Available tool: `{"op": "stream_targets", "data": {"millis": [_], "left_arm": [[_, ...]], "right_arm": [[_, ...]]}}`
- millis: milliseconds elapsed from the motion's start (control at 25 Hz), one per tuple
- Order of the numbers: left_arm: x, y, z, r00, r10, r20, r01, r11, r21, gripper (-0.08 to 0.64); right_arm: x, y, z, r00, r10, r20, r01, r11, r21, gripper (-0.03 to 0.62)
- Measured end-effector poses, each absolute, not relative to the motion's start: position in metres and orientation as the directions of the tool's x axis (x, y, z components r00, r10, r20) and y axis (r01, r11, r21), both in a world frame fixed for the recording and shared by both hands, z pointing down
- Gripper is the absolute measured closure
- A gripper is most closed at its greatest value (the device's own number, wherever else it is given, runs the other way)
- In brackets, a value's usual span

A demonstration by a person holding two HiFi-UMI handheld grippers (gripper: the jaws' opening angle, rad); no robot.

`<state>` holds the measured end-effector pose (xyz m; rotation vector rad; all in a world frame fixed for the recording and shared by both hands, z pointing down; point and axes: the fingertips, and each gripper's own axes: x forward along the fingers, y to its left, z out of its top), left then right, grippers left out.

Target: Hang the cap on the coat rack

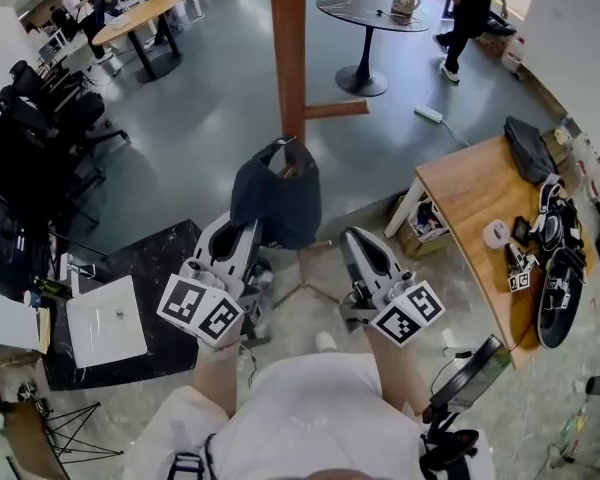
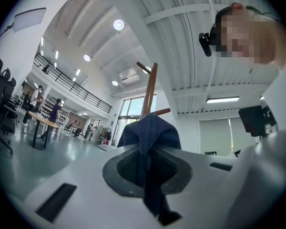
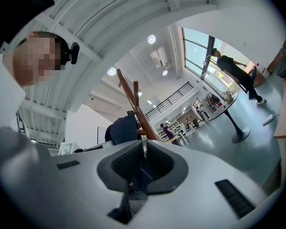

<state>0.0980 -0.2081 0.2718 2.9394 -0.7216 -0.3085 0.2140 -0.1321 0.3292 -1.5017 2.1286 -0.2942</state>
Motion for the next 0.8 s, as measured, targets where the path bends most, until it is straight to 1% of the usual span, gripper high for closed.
{"op": "stream_targets", "data": {"millis": [280, 520, 640, 800], "left_arm": [[0.110, -0.212, 0.299, 0.885, -0.447, -0.128, -0.425, -0.889, 0.169, 0.538], [0.117, -0.212, 0.312, 0.894, -0.432, -0.123, -0.407, -0.895, 0.182, 0.538], [0.117, -0.211, 0.319, 0.893, -0.430, -0.133, -0.403, -0.895, 0.190, 0.538], [0.114, -0.208, 0.322, 0.880, -0.434, -0.192, -0.398, -0.895, 0.199, 0.537]], "right_arm": [[0.218, -0.130, 0.351, -0.224, -0.945, -0.239, -0.821, 0.315, -0.477, 0.548], [0.221, -0.128, 0.368, -0.206, -0.957, -0.202, -0.823, 0.282, -0.493, 0.548], [0.219, -0.128, 0.378, -0.204, -0.962, -0.182, -0.823, 0.269, -0.500, 0.548], [0.215, -0.126, 0.393, -0.210, -0.966, -0.149, -0.823, 0.257, -0.506, 0.548]]}}
